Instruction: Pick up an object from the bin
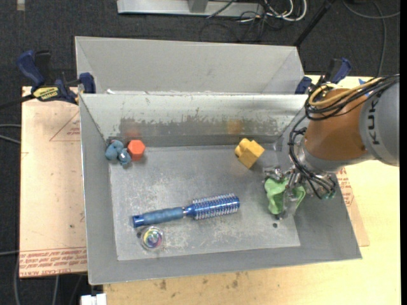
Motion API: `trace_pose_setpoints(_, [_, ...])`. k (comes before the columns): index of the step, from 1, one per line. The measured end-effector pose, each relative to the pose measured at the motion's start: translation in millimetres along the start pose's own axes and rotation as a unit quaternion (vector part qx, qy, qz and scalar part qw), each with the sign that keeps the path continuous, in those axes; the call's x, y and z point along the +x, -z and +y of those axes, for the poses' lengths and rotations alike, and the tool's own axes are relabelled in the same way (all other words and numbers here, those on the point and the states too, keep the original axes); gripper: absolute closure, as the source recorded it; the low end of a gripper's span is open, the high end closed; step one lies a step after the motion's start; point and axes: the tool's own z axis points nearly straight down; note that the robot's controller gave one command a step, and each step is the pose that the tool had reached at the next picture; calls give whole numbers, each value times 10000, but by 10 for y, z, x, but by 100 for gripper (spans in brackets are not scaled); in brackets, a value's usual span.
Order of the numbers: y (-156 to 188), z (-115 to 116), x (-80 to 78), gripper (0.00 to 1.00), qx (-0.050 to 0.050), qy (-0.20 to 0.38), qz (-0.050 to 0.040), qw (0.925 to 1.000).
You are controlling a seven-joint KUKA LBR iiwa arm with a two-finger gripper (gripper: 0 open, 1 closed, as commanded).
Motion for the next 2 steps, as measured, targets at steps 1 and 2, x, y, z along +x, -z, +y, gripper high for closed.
trace_pose_setpoints(1, [1270,-8,168,100,26,153,-47,9999])
trace_pose_setpoints(2, [1824,-117,163,100,25,1992,-31,9800])
